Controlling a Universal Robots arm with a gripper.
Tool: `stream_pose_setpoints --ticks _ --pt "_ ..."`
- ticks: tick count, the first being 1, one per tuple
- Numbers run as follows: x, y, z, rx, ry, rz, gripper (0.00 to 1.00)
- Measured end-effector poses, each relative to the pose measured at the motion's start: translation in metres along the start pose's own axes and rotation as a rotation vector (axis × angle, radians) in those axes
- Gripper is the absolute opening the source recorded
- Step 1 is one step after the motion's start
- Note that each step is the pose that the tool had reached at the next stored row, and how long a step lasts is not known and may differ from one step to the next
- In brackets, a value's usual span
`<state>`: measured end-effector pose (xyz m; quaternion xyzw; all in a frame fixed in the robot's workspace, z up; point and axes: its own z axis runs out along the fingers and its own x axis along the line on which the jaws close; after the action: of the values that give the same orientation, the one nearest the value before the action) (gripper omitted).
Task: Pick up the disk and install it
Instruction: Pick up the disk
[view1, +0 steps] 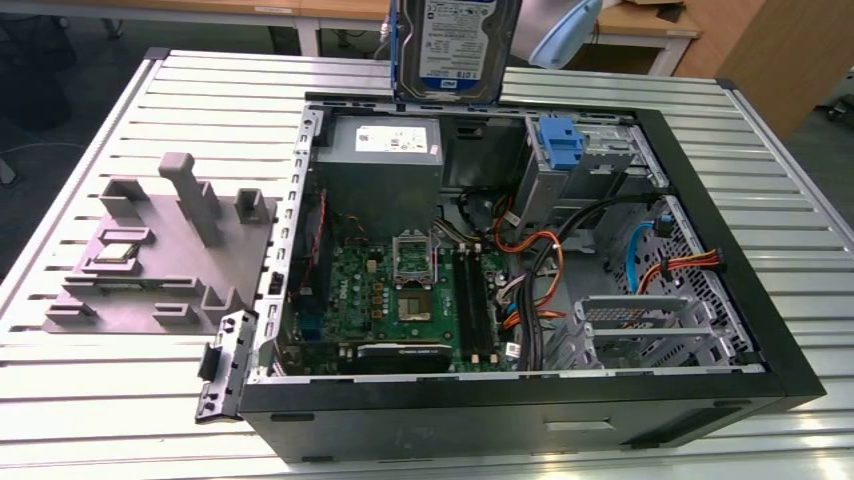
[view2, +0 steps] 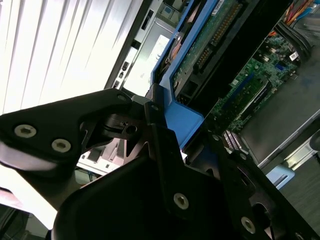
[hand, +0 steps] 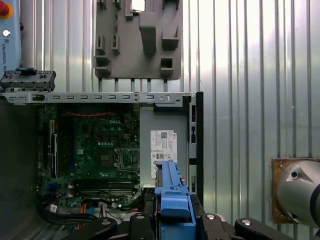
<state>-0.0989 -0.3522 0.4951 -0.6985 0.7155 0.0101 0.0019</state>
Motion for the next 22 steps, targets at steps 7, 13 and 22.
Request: stream_pose_setpoints --ticks 7,13,22 --pt "0.0016 0.0 -0.0001 -0.0001 0.0001 0.0 0.37" --pt "0.0028 -0.0001 -0.0001 0.0 0.0 0.0 0.37" --pt "0.0047 -0.0001 -0.0001 0.0 0.0 0.0 0.37"
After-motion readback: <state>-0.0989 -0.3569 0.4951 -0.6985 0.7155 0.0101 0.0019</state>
